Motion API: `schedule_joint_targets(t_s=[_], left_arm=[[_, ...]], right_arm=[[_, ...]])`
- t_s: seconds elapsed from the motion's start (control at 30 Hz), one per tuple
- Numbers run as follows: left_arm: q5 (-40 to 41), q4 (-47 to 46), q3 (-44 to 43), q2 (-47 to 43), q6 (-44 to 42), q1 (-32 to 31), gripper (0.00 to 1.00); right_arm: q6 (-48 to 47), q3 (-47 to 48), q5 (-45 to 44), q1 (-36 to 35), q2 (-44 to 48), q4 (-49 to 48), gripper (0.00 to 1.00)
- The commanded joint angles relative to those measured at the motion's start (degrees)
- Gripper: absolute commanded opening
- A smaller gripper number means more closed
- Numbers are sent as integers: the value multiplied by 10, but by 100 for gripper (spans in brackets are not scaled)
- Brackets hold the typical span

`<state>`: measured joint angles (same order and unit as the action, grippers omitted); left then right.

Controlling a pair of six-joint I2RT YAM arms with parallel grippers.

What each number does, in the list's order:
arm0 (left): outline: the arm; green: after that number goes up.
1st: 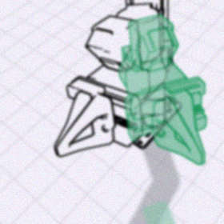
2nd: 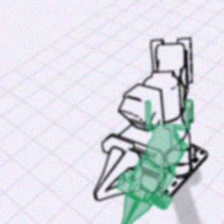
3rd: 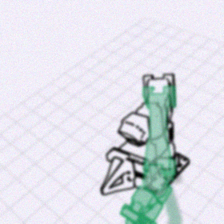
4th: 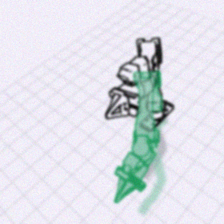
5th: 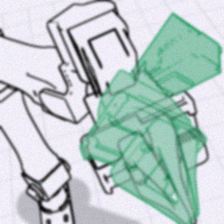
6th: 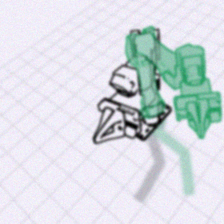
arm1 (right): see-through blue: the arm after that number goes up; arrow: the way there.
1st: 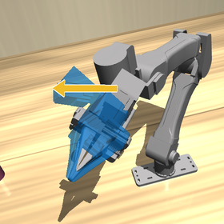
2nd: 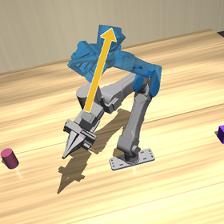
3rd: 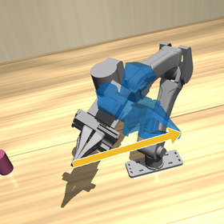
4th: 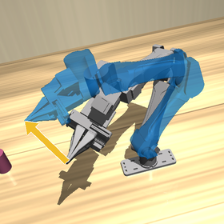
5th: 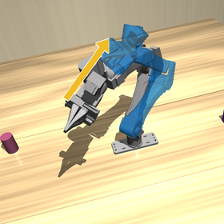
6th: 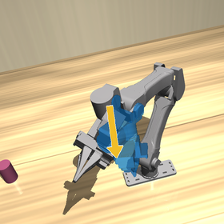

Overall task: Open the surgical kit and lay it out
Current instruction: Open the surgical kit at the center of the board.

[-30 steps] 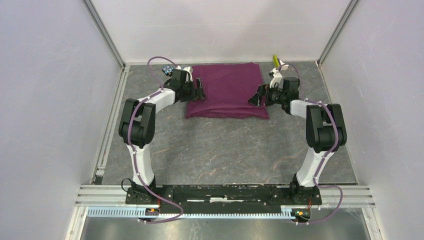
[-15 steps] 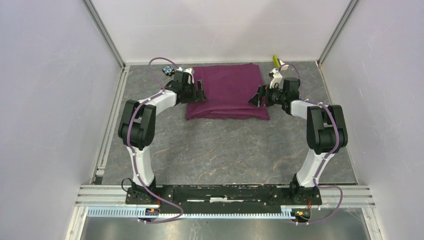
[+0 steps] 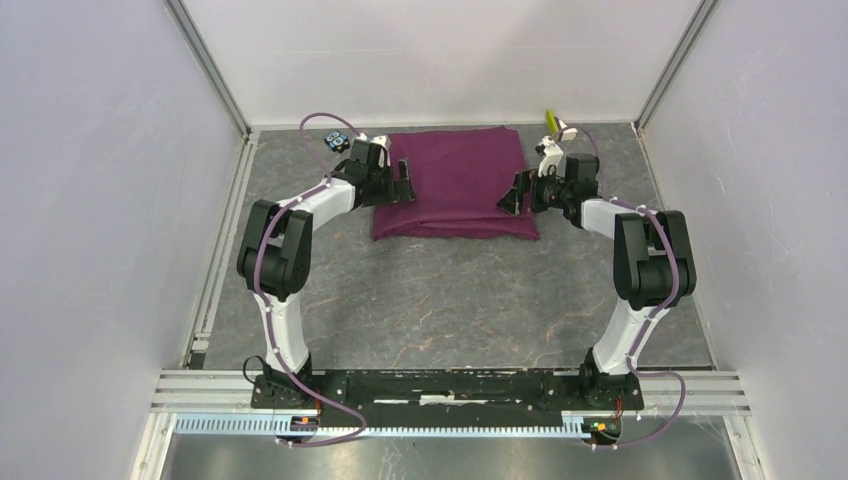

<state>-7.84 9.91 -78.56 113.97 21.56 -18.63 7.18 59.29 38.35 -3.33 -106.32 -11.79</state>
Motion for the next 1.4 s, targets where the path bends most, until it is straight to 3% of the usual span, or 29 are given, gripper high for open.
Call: schedule_joint_targets(t_s=[0.0,0.13,0.27,0.43,0.6,0.9,1.37], left_arm=[[16,-4,-31,-44,-29,-18,100],[53,-32,-38,-81,-98,-19,100],[37,-33,-56,-111,-172,-42,100],[59,-25,-72,-112,-291,-130,100],[50,25,-150,-53,-351,-215,100],[41,138,-376,115,-404,-303,99],[73,139,-465,230,-385,-333,92]], right_arm=[[-12,41,26,6,46,24,98],[-30,53,34,56,85,45,98],[-46,21,41,107,154,65,98],[-124,-32,18,161,242,145,98],[-171,-99,-11,191,338,190,98],[-177,-182,-7,264,424,224,98],[-183,-202,59,316,388,232,98]])
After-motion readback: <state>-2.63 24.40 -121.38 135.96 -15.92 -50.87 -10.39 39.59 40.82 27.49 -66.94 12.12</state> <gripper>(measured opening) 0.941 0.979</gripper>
